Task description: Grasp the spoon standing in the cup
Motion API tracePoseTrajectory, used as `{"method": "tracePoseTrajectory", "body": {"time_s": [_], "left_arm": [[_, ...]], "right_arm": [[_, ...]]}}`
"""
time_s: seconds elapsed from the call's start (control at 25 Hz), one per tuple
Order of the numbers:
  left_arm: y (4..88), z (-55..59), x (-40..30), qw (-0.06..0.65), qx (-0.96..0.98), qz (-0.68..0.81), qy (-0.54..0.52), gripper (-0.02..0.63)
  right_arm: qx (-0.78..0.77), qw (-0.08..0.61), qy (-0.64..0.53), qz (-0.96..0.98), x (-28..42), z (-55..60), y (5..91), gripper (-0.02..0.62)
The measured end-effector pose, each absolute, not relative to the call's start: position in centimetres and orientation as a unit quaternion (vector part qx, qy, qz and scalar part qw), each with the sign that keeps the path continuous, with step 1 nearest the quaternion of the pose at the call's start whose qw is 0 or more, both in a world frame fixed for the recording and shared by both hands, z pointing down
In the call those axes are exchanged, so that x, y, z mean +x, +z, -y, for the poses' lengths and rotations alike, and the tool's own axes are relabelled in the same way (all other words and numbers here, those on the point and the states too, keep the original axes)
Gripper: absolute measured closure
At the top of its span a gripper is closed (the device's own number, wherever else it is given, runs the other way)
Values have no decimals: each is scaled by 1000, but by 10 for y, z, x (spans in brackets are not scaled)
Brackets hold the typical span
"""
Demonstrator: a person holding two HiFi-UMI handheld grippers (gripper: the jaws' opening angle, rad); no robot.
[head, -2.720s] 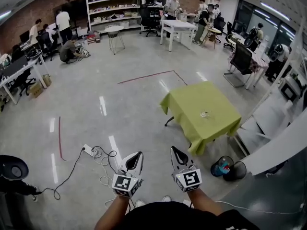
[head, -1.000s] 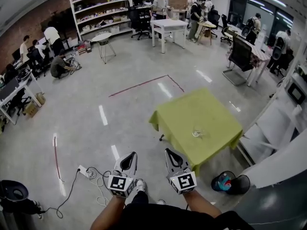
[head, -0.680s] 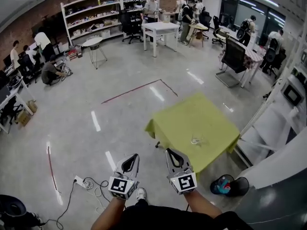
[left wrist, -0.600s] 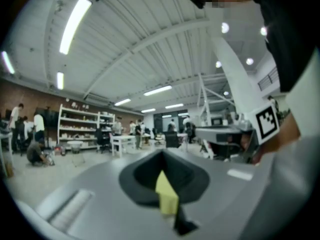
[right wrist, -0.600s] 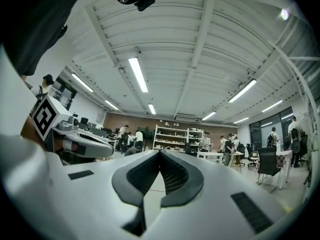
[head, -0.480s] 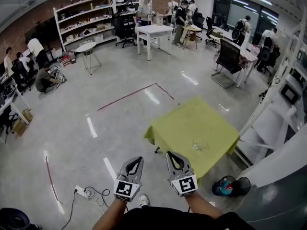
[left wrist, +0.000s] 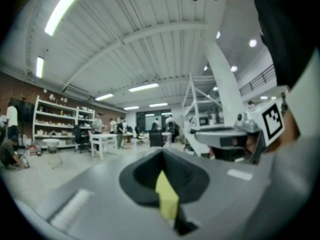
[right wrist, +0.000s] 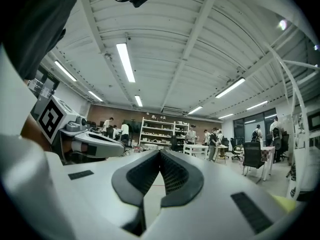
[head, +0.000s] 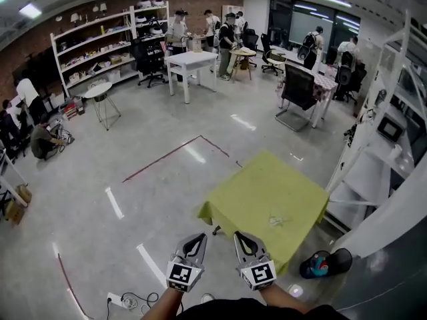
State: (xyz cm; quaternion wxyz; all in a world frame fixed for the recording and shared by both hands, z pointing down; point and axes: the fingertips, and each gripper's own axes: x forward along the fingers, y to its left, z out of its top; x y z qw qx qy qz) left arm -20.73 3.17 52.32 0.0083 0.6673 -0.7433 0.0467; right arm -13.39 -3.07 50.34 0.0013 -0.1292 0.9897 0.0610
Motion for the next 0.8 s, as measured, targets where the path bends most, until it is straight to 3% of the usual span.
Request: {"method": "tracePoseTrajectory", "body": {"time_s": [0.44,0.8], "left_arm": [[535,47,-198,17,731,681,45,600],[523,138,-186,-26,756,651,59,600]], "right_arm": [[-194,-19,66,-979,-124,88,520,589],[-229,-12,53,-972,-116,173,517,589]]}}
